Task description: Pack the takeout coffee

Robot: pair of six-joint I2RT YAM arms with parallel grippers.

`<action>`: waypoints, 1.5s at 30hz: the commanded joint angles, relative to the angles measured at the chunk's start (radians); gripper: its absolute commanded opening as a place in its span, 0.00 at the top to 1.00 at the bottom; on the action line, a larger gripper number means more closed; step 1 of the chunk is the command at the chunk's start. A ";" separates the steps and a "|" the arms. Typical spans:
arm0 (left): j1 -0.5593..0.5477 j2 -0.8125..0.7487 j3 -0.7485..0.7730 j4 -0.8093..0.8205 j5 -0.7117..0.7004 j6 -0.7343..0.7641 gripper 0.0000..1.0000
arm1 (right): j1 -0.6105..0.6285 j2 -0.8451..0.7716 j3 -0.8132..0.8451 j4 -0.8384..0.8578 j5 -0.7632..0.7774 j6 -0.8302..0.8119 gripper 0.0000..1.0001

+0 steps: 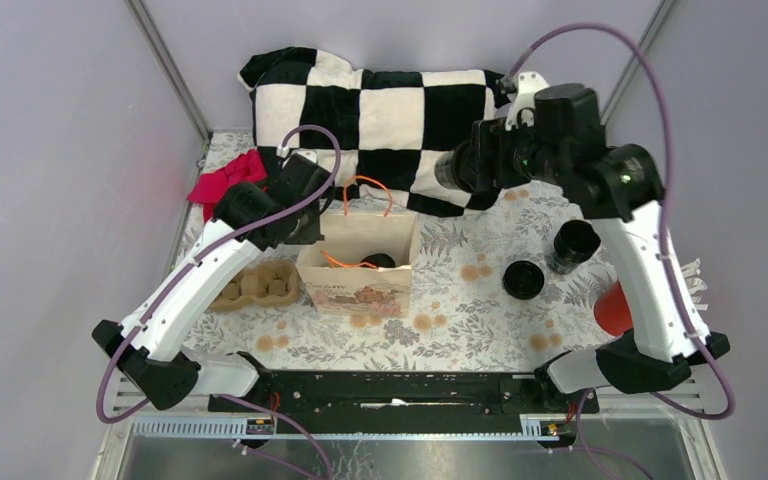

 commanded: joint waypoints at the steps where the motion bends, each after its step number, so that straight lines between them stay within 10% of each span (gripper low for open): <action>1: 0.003 -0.042 -0.021 0.171 0.029 0.079 1.00 | 0.128 0.036 0.236 -0.079 -0.150 -0.039 0.71; 9: 0.001 -0.177 -0.180 0.508 0.101 0.109 1.00 | 0.386 0.062 0.242 0.015 -0.222 -0.087 0.72; 28: 0.000 -0.275 -0.293 0.619 0.056 0.075 1.00 | 0.721 0.283 0.339 -0.095 0.234 -0.143 0.75; 45: 0.000 -0.291 -0.315 0.651 0.112 0.104 1.00 | 0.830 0.259 0.051 0.053 0.562 -0.163 0.76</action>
